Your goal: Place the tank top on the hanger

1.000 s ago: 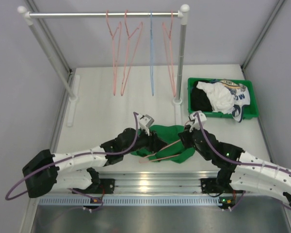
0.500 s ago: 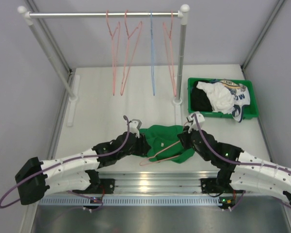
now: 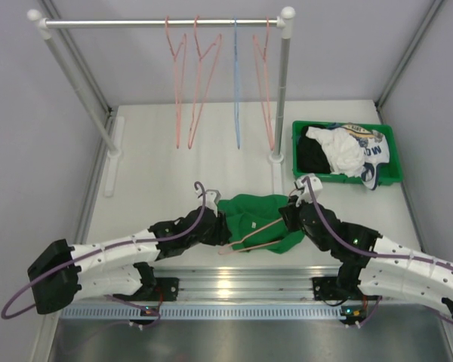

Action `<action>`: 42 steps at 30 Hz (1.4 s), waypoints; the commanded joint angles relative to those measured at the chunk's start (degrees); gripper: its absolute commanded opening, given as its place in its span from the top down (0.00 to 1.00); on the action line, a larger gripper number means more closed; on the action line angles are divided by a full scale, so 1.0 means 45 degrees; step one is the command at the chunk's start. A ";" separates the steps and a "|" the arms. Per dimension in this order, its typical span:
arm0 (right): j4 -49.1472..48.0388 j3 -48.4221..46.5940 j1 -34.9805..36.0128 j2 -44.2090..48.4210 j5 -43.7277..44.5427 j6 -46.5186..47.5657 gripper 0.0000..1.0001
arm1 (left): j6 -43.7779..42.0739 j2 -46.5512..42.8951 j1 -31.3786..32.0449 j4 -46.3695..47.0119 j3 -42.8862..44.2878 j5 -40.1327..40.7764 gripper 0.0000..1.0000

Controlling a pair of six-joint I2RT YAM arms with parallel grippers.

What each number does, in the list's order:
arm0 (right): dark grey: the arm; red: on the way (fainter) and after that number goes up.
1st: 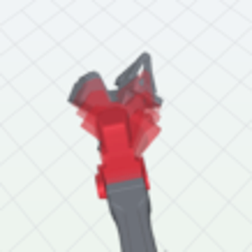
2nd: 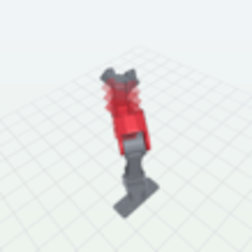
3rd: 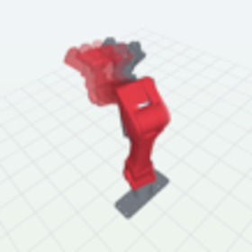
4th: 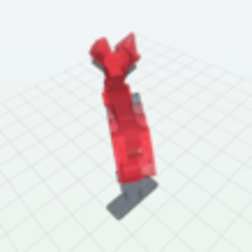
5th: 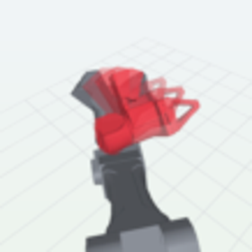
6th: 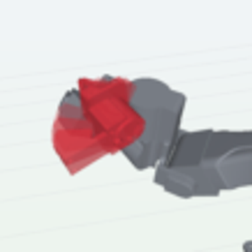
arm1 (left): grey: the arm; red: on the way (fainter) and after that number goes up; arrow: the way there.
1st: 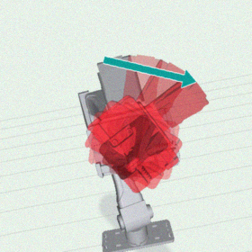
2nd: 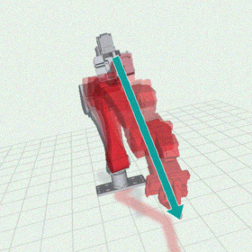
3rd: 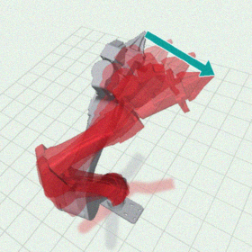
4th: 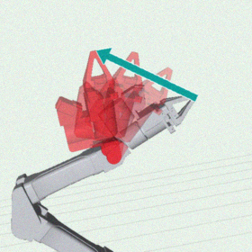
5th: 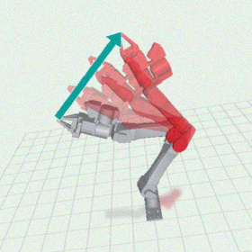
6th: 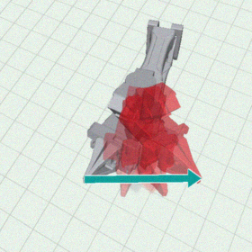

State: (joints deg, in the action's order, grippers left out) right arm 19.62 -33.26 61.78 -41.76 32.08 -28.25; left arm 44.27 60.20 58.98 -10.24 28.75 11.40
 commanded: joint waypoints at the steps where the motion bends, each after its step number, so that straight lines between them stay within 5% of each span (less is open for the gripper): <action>1: -0.0102 -0.0091 0.0217 0.0237 0.0567 -0.0226 1.00 | 0.0084 0.0331 0.0038 0.1061 0.0037 0.0221 0.53; 13: 0.0484 -0.0305 0.0236 0.0315 0.1192 -0.0655 1.00 | 0.0104 0.0996 0.0038 0.2588 -0.0237 0.0319 1.00; 24: 0.1851 -0.0676 0.0236 0.0061 0.3418 -0.2081 1.00 | 0.0181 -0.0858 0.0038 0.1495 -0.1134 0.0611 1.00; 30: 0.0956 -0.0658 0.0236 -0.0018 0.2718 -0.1557 1.00 | -0.0168 -0.1484 0.0038 0.2136 -0.1487 -0.0204 1.00; 36: 0.0368 -0.0345 0.0236 0.0255 0.1975 -0.1048 1.00 | -0.0794 -0.0432 0.0038 0.2178 -0.0455 -0.0599 0.55; 42: 0.0445 -0.0169 0.0236 0.0743 0.1564 -0.0734 1.00 | -0.1069 0.0409 0.0018 0.2724 0.0270 -0.0794 0.51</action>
State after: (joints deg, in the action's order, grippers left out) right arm 25.85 -33.74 61.87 -40.29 39.99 -32.51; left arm 40.95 61.23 58.98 -2.85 26.63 9.15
